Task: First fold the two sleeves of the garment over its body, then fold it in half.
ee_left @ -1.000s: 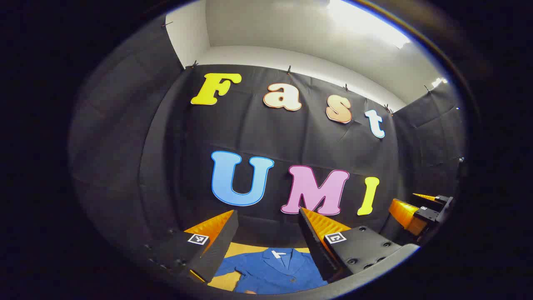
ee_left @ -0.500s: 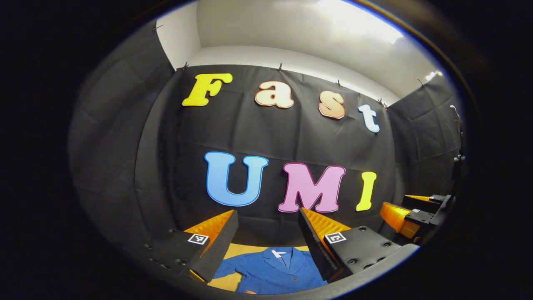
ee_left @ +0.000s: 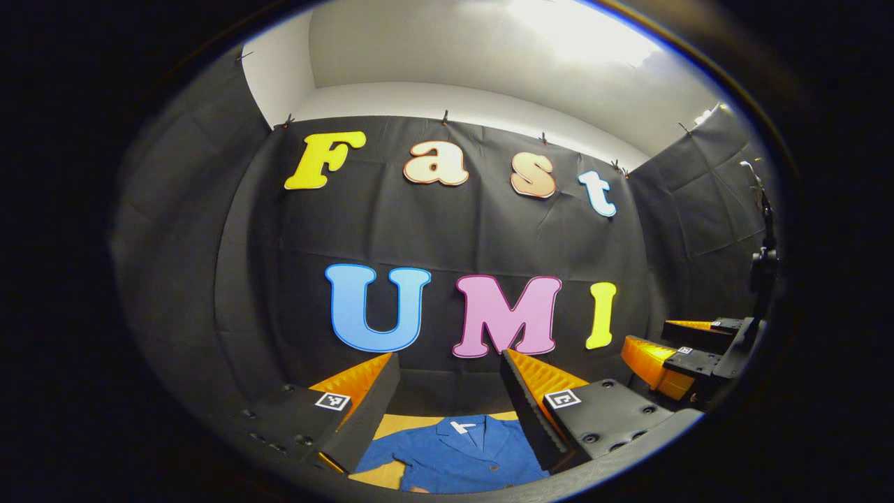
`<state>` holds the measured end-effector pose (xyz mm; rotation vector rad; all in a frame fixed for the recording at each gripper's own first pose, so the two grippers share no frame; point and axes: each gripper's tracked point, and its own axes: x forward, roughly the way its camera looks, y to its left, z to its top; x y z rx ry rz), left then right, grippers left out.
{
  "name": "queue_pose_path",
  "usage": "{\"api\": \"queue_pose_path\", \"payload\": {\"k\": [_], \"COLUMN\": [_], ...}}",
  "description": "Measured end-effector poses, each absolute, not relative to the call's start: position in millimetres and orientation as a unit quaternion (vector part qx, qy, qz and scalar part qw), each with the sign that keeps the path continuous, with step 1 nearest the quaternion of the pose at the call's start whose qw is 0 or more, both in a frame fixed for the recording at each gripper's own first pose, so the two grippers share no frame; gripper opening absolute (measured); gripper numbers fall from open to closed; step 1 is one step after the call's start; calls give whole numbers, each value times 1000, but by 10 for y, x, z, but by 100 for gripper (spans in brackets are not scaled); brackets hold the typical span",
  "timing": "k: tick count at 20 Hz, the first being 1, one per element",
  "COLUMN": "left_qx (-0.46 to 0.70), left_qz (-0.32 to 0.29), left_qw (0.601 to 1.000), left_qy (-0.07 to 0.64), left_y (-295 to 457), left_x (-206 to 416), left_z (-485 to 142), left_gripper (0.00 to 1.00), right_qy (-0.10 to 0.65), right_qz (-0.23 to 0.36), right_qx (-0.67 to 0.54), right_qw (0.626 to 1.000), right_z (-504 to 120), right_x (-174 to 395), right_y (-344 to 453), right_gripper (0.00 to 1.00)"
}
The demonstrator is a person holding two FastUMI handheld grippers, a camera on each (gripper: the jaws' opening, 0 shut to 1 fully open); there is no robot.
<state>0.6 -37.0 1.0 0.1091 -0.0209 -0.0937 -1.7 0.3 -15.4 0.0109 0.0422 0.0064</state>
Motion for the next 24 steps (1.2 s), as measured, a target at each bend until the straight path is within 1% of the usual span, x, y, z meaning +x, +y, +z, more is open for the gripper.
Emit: {"api": "queue_pose_path", "payload": {"k": [5,11,17,24], "left_qx": [45,36,28,28], "left_qz": [-44,-26,-7,5], "left_qw": [998,999,999,999], "left_qy": [4,1,21,46], "left_y": [-371,-311,-273,-370], "left_x": [-36,-125,-177,-152], "left_z": [-48,-71,-224,-403], "left_gripper": [83,83,83,83], "right_qy": [33,34,42,77], "right_qz": [-3,-20,-19,-22], "right_qx": [11,12,9,5], "right_qw": [999,999,999,997], "right_z": [-215,-246,-339,-768], "right_x": [-65,-89,-72,105], "right_y": [-97,-292,-413,-636], "right_gripper": [97,97,97,97]}}
